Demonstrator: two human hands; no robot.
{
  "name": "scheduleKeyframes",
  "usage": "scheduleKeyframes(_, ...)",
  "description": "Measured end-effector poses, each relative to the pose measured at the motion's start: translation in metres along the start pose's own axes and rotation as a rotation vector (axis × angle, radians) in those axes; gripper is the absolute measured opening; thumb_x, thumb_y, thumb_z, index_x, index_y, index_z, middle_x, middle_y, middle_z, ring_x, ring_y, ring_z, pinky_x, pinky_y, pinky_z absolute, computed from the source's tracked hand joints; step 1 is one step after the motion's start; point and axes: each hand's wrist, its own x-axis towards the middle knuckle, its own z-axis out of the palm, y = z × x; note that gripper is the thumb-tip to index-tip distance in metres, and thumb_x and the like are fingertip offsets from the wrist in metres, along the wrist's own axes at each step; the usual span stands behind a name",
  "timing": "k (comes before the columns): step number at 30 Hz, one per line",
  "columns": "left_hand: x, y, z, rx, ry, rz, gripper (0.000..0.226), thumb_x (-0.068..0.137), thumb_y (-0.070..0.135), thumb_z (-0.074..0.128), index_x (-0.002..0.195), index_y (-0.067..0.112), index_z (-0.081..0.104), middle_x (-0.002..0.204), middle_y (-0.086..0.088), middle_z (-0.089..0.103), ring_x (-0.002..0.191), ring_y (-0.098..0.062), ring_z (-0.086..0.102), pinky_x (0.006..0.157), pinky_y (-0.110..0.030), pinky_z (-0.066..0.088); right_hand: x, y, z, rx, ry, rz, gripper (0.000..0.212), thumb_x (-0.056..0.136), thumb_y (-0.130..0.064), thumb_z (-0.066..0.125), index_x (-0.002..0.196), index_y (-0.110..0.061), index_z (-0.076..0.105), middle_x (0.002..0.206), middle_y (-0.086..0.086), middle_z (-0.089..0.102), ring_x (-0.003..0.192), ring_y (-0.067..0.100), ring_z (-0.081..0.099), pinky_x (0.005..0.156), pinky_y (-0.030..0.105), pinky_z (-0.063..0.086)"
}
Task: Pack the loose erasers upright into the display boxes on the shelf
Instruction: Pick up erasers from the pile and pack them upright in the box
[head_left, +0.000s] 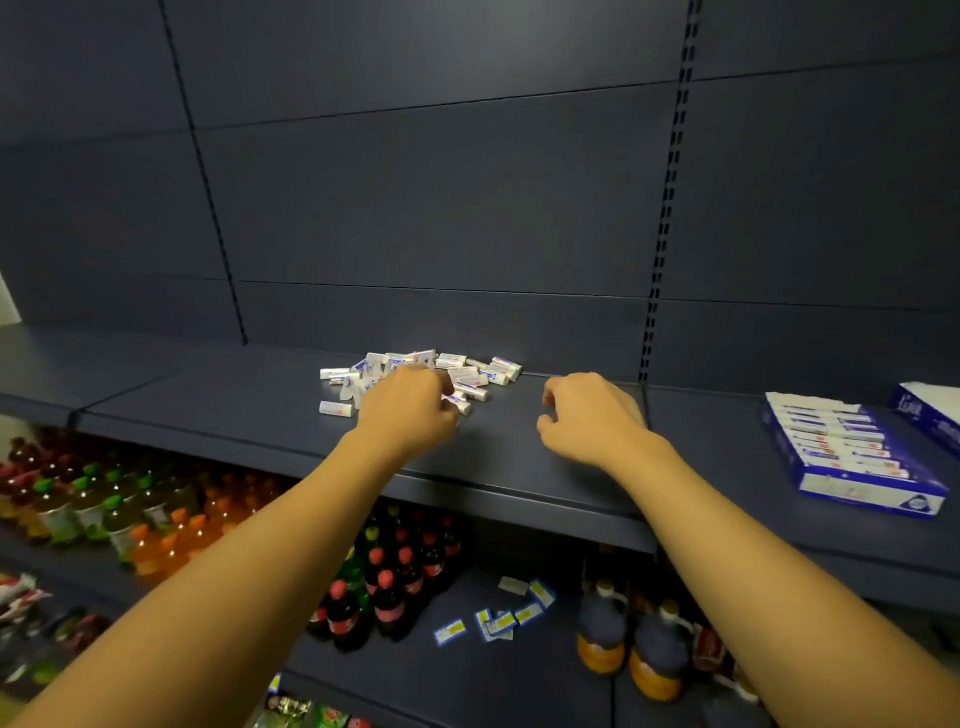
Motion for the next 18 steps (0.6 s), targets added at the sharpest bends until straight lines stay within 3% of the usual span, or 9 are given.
scheduleKeyframes(7,0.019,-0.048,0.027,-0.069,-0.006,0.074,0.031,0.093,0.029,0.057,0.122,0.025,0.066,0.126,0.002,0.063,0.113,-0.02,0.058,0.081,-0.034,0.052,0.035,-0.027,0.028,0.047,0.045,-0.024,0.028,0.093,-0.033,0.057,0.116,-0.02,0.062,0.112,-0.002,0.063,0.099,0.021,0.06,0.075,0.035,0.052)
scheduleKeyframes(18,0.111,-0.102,0.055,-0.098,-0.052,0.105,0.027,0.09,0.025,0.057,0.112,0.022,0.071,0.115,0.001,0.066,0.106,-0.022,0.062,0.084,-0.04,0.055,0.138,-0.047,0.071,0.18,0.116,0.015,0.022,0.09,-0.027,0.059,0.111,-0.022,0.063,0.104,-0.004,0.062,0.096,0.02,0.059,0.076,0.034,0.051)
